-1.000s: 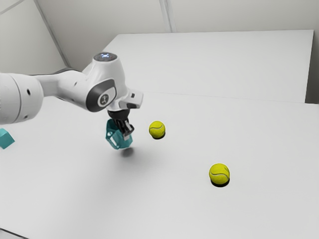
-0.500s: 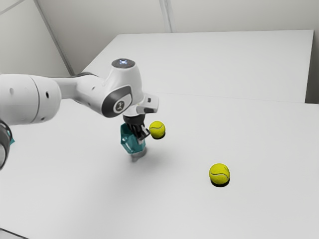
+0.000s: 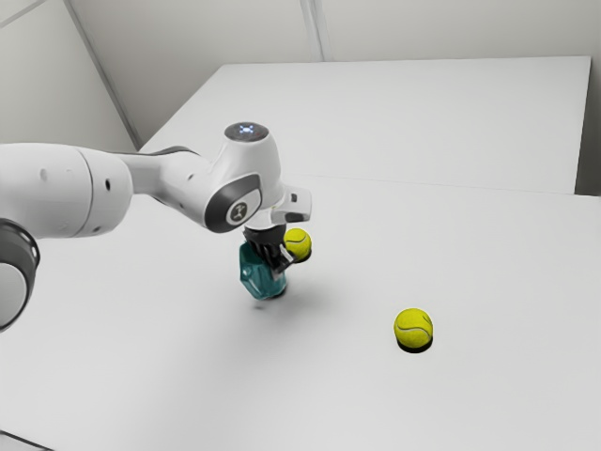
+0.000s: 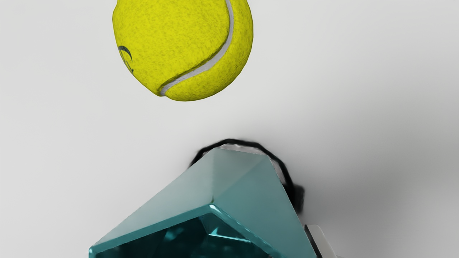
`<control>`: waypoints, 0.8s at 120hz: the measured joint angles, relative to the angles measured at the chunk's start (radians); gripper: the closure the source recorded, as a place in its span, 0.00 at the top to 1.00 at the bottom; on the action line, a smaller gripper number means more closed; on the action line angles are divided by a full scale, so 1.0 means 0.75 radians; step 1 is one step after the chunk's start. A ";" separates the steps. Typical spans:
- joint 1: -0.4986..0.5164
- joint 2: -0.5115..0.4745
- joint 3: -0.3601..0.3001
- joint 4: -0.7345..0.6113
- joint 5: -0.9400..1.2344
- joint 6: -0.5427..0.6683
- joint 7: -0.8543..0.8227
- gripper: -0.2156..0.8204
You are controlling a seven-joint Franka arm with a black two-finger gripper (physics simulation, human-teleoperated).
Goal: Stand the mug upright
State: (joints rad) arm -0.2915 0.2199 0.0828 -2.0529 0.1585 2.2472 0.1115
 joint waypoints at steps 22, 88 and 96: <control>-0.001 -0.010 0.000 0.000 -0.002 0.005 -0.015 0.34; -0.001 -0.142 -0.028 0.097 -0.004 -0.082 -0.033 0.63; -0.008 -0.128 -0.034 0.139 -0.005 -0.109 -0.034 0.67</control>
State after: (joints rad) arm -0.2975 0.1239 0.0571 -1.9483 0.1549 2.1655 0.0862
